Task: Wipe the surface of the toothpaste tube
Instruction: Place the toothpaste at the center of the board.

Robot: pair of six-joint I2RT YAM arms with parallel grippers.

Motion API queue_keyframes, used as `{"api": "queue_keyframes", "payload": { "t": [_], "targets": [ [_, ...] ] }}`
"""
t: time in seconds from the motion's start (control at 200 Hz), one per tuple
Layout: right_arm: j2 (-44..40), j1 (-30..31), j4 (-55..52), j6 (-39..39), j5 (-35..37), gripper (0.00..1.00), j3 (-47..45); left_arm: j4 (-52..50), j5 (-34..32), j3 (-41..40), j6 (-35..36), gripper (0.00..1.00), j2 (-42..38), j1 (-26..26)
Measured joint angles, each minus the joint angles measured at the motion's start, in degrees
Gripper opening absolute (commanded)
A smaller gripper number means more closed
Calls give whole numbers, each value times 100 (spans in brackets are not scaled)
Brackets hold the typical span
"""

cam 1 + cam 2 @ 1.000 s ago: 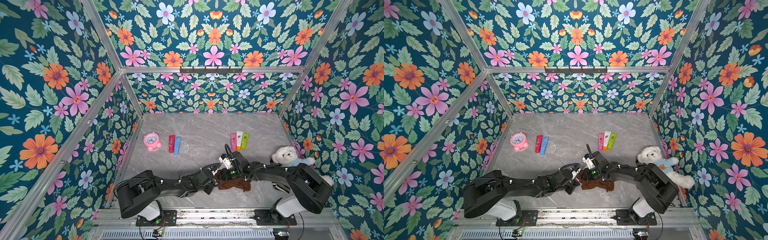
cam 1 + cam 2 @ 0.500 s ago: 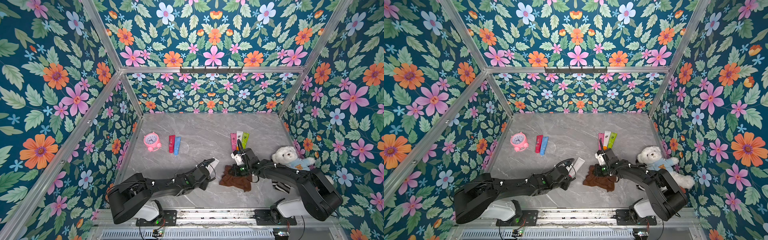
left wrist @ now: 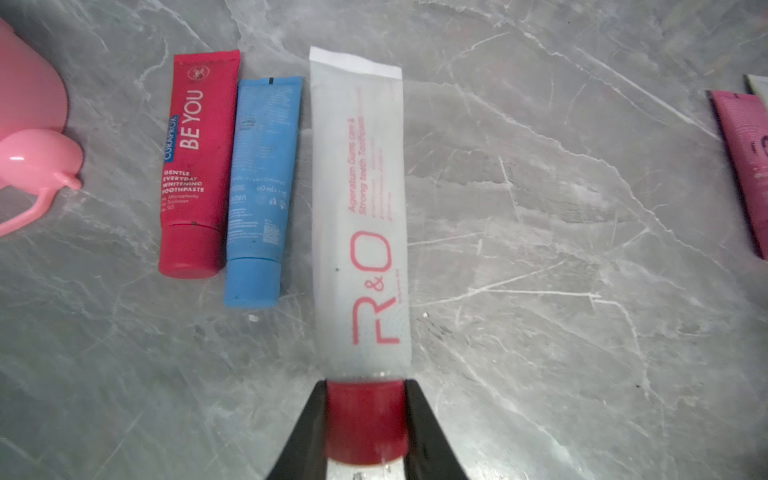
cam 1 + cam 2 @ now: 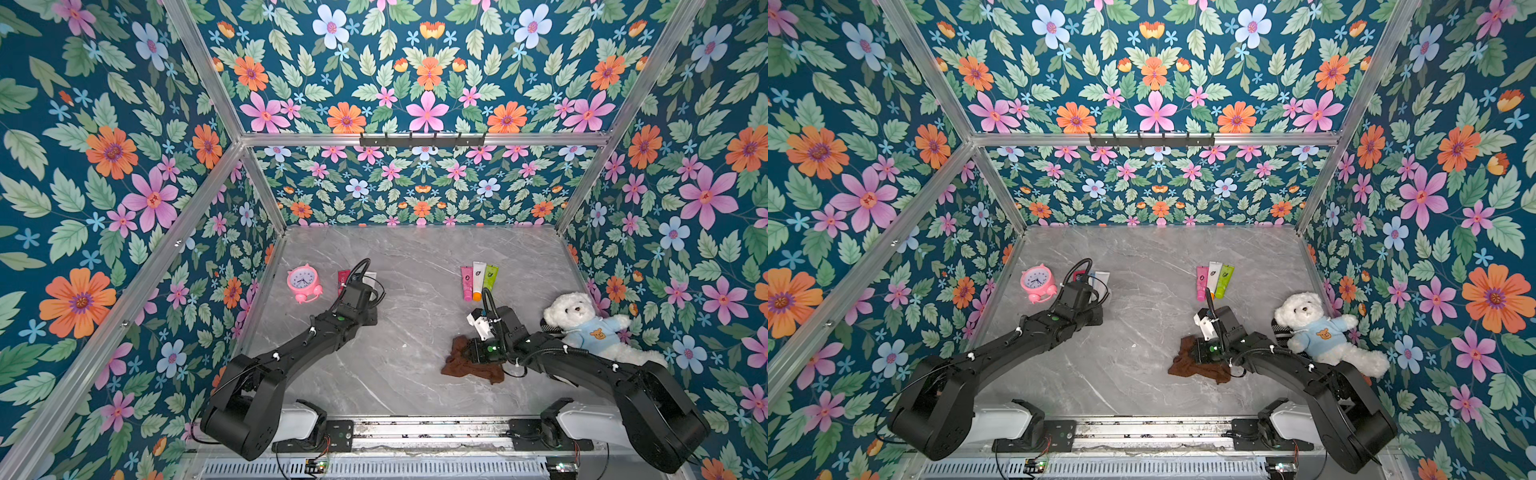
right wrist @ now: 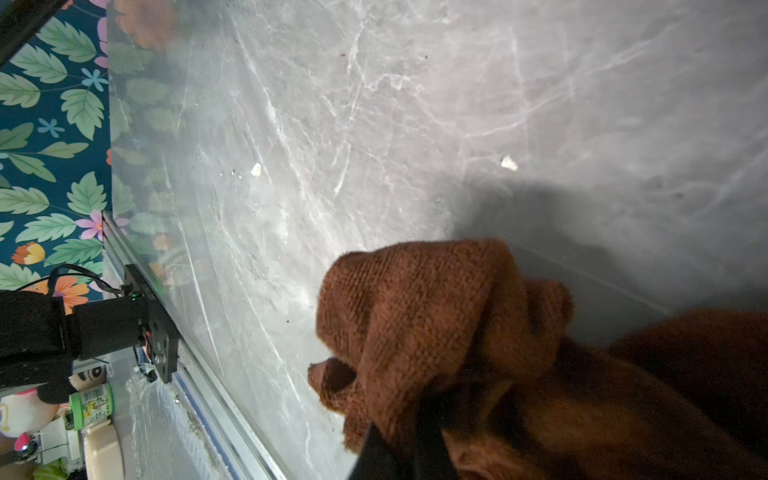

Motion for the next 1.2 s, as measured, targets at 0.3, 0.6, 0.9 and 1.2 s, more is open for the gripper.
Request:
{"api": "queue_keyframes", "payload": {
  "t": [0.3, 0.6, 0.9, 1.2],
  "targets": [
    [-151, 15, 192, -2, -35, 0, -138, -20, 514, 520, 286, 0, 765, 413],
    [-160, 20, 282, -4, -50, 0, -173, 74, 466, 592, 140, 0, 1390, 492],
    [-160, 20, 361, -7, -50, 0, -173, 203, 426, 706, 63, 19, 1663, 492],
    [-136, 24, 389, -24, -52, 0, -173, 111, 330, 800, -28, 60, 1547, 492]
  ]
}}
